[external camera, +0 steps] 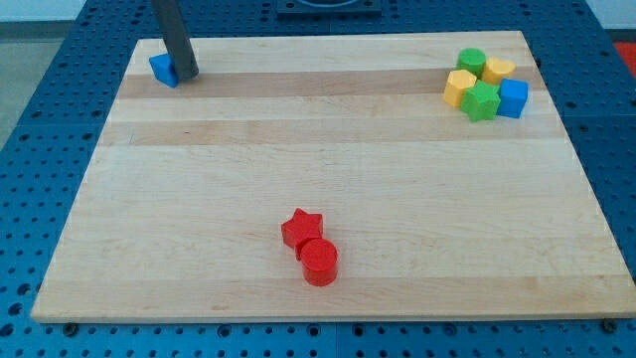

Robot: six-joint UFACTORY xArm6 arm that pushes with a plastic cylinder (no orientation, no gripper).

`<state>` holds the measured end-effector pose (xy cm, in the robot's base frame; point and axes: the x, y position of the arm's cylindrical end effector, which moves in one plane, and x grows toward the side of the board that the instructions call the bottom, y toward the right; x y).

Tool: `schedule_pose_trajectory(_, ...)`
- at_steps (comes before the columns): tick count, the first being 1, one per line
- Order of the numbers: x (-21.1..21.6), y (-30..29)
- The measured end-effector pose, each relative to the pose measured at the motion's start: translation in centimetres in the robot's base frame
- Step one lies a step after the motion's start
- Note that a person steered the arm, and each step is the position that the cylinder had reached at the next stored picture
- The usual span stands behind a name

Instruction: Move your arm to the top of the green circle

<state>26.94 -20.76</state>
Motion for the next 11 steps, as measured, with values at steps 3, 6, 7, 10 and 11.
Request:
schedule_pose_trajectory(3,0.0,17.6)
schedule_pose_trajectory(6,-3.5,24.6)
schedule_pose_trajectory(7,-3.9,31.3)
schedule_pose_trajectory(10,-1.3,32.6)
schedule_pose_trajectory(11,-4.2,33.2)
